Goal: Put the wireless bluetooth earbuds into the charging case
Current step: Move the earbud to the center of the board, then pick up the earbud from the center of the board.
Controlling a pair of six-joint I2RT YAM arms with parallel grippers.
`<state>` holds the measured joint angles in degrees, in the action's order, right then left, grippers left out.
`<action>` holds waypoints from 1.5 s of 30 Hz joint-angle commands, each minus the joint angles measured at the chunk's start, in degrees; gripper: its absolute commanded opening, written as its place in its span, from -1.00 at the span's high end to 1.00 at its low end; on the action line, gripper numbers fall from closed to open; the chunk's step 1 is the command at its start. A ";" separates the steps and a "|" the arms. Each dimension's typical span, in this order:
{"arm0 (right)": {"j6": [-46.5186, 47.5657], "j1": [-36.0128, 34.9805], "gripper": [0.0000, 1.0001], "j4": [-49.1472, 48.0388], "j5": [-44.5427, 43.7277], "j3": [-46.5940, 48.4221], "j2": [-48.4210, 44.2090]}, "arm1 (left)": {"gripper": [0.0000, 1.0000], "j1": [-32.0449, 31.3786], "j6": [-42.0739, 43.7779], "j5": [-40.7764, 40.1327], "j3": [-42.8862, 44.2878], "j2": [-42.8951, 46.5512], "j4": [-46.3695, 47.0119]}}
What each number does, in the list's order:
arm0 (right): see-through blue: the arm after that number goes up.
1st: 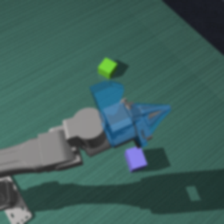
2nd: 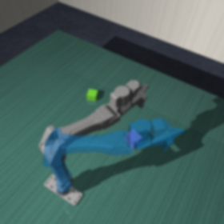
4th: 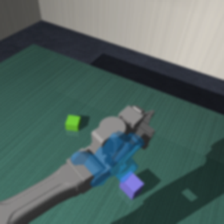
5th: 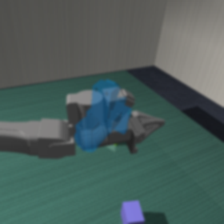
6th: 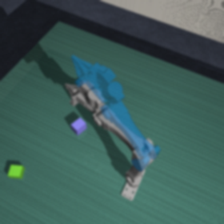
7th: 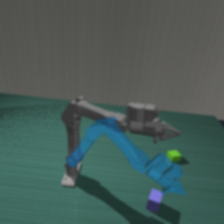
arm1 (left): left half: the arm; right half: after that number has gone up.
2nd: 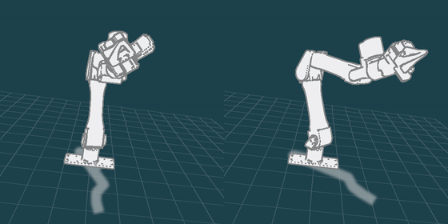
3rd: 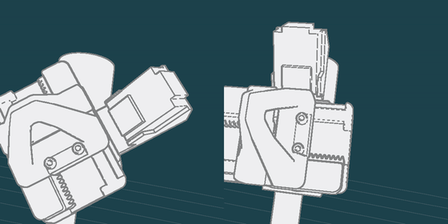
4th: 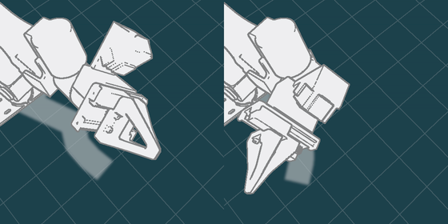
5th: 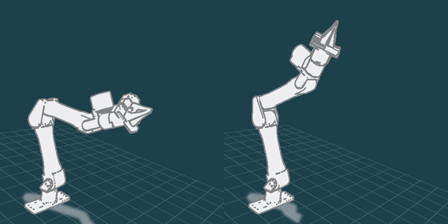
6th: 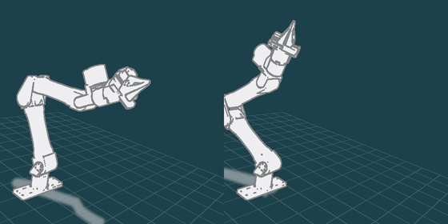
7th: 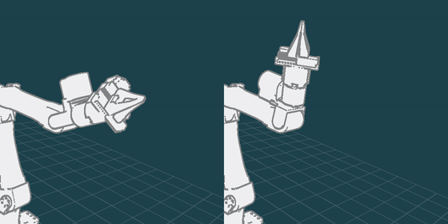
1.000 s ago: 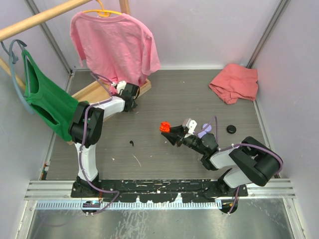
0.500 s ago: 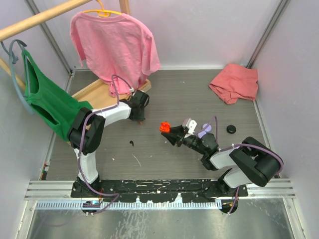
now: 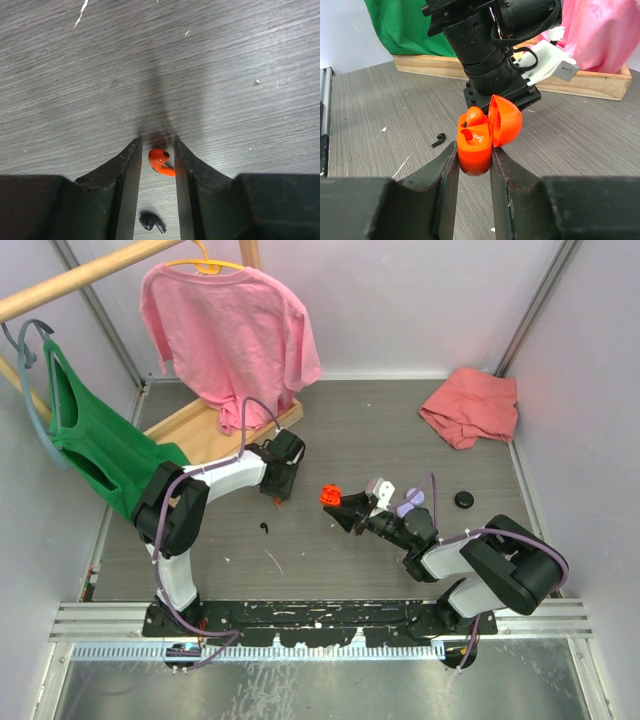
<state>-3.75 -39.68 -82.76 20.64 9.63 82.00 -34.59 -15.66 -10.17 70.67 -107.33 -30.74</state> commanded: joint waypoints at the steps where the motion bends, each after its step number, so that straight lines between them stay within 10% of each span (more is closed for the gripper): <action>1: 0.56 -0.06 0.98 -3.29 0.03 1.24 -1.75 | 0.26 0.13 -3.14 -0.39 0.59 1.95 -3.50; 20: 0.63 -0.03 0.98 -2.76 0.18 1.44 -1.93 | 0.18 0.75 -16.67 -0.73 1.38 0.08 -3.05; 45: 0.94 -0.01 0.98 -2.16 0.27 1.61 -1.67 | 0.95 0.48 -17.13 3.09 0.36 2.91 -1.54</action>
<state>-3.70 -39.68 -82.08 20.67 9.76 81.97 -33.82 -32.47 -9.15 72.97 -108.57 -35.31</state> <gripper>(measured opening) 0.332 0.181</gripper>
